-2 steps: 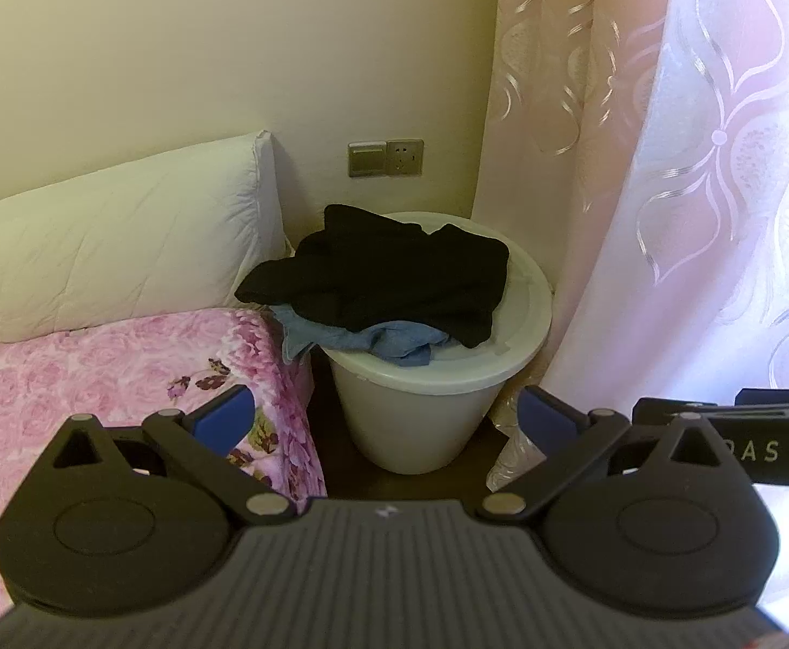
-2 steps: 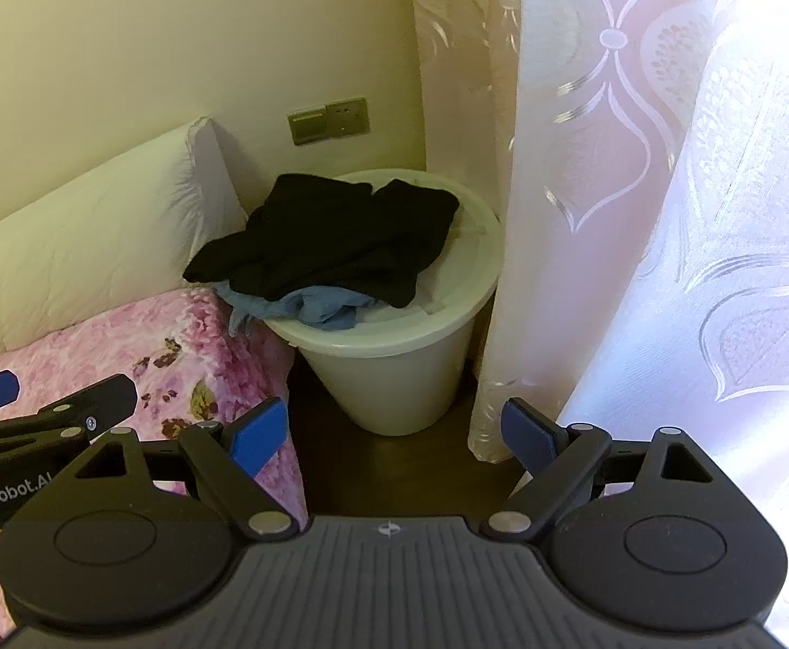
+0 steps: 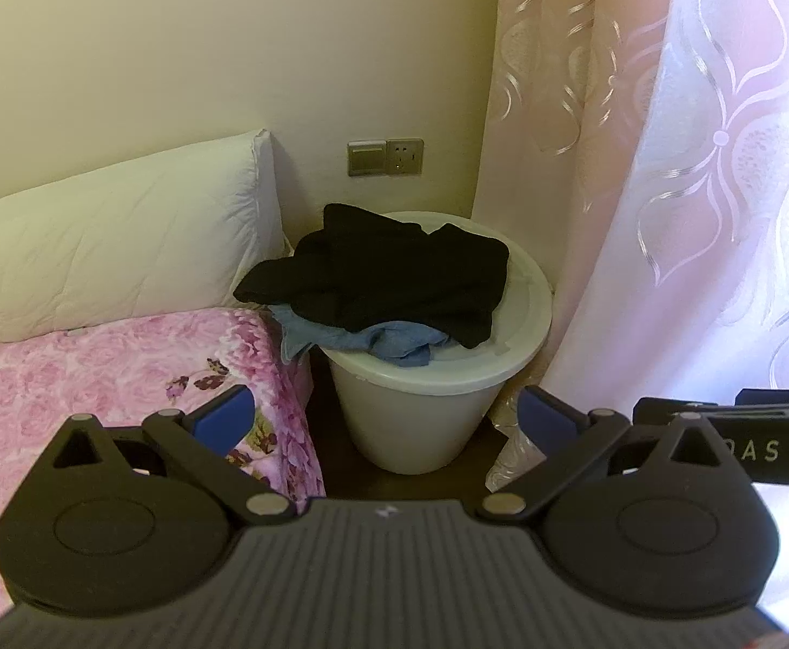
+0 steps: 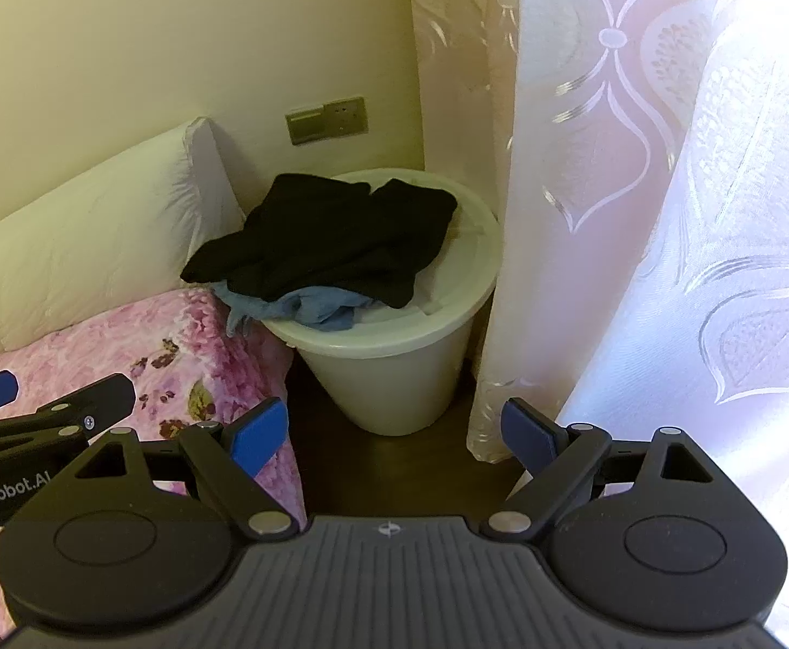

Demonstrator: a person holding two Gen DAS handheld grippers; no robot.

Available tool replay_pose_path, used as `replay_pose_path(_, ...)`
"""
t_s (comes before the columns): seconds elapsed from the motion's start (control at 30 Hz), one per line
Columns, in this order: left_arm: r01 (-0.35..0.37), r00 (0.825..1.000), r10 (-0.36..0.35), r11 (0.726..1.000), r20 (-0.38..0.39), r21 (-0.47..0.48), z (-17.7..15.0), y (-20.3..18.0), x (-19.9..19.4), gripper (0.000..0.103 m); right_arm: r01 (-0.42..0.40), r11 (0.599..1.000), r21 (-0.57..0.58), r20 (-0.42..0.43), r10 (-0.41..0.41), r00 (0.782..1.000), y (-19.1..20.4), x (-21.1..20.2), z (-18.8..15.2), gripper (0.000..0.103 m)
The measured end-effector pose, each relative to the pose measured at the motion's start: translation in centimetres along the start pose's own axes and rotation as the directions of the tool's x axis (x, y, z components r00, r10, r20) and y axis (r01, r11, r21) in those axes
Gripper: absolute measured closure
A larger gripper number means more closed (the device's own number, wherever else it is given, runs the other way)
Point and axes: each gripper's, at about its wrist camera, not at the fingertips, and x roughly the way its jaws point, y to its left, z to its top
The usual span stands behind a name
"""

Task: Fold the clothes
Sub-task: 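Move both tools toward the black garment in the white bin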

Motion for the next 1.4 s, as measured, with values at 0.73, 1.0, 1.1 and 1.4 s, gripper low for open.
replay_pose_path(0.73, 0.024, 1.0, -0.024, 0.999, -0.001, -0.023, -0.3, 3.3, 2.6, 0.001, 0.007, 1.0, -0.016, -0.006, -0.007, 1.0, 2.1, 2.1, 2.0, 0.014)
replay_pose_path(1.0, 0.027, 1.0, -0.027, 0.999, -0.016, -0.033, -0.1, 4.8, 3.1, 0.001, 0.01, 1.0, -0.02, -0.007, -0.01, 1.0, 4.1, 2.7, 2.6, 0.014)
replay_pose_path(1.1, 0.026, 0.999, -0.027, 0.999, -0.019, -0.039, -0.2, 5.6, 3.2, 0.001, 0.007, 1.0, -0.021, -0.011, -0.007, 1.0, 4.7, 3.1, 2.7, 0.014)
replay_pose_path(1.4, -0.012, 0.999, 0.009, 0.998, -0.038, -0.06, 0.1, 8.2, 3.6, 0.001, -0.02, 0.999, -0.027, -0.026, 0.019, 0.999, 6.5, 4.7, 3.0, 0.014)
